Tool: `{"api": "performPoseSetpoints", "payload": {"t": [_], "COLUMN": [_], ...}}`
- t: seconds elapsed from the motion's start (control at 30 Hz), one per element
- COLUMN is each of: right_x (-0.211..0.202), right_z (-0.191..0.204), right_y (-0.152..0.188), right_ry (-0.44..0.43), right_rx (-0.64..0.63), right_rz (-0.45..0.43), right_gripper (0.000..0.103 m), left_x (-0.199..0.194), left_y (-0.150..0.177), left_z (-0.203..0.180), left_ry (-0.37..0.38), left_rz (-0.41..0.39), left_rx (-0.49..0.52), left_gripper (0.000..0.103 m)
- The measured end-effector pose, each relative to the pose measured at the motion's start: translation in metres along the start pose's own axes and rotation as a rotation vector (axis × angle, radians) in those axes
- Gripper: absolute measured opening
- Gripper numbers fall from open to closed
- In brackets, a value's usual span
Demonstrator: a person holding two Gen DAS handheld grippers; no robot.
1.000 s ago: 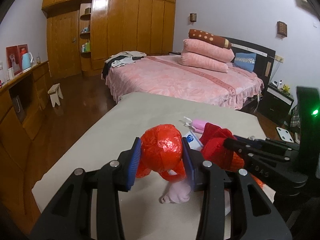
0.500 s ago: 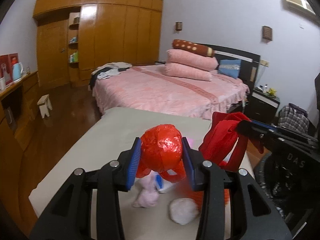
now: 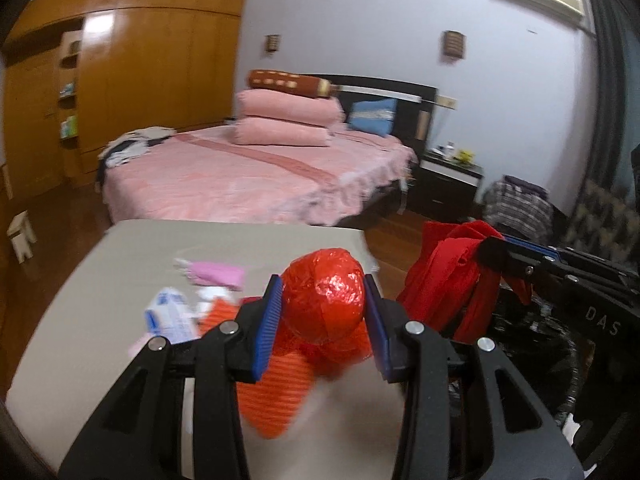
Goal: Collect trash
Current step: 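Carry both items over the bin and open both tools to drop them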
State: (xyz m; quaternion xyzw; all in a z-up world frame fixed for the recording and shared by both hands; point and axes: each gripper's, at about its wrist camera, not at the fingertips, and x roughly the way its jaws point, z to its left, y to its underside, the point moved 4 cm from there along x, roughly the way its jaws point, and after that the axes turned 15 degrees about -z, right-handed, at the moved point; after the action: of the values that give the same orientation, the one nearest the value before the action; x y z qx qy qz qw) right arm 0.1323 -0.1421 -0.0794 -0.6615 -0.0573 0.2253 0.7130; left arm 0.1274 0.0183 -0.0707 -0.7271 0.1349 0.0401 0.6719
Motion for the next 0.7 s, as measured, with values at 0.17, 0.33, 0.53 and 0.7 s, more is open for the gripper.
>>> {"api": "performPoseSetpoints", "payload": {"t": [0.17, 0.33, 0.53, 0.7], "right_x": [-0.026, -0.051, -0.071, -0.082], "right_z": [-0.047, -0.092, -0.132, -0.149], "right_y": [0.009, 0.023, 0.036, 0.042], "right_ry": [0.113, 0.22, 0.326, 0.38], "right_rx": [0.006, 0.017, 0.047, 0.066], "right_rz": [0.016, 0.03, 0.046, 0.038], "right_gripper": [0.011, 0.011, 0.018, 0.058], "left_x": [0.014, 0.03, 0.044, 0.043], "left_y": [0.009, 0.017, 0.028, 0.035], "left_z": [-0.049, -0.094, -0.14, -0.145], "left_ry": [0.106, 0.197, 0.299, 0.305], "left_rz": [0.014, 0.03, 0.049, 0.05], "left_rx": [0.016, 0.024, 0.016, 0.033], "left_gripper": [0.039, 0.039, 0.056, 0.075]}}
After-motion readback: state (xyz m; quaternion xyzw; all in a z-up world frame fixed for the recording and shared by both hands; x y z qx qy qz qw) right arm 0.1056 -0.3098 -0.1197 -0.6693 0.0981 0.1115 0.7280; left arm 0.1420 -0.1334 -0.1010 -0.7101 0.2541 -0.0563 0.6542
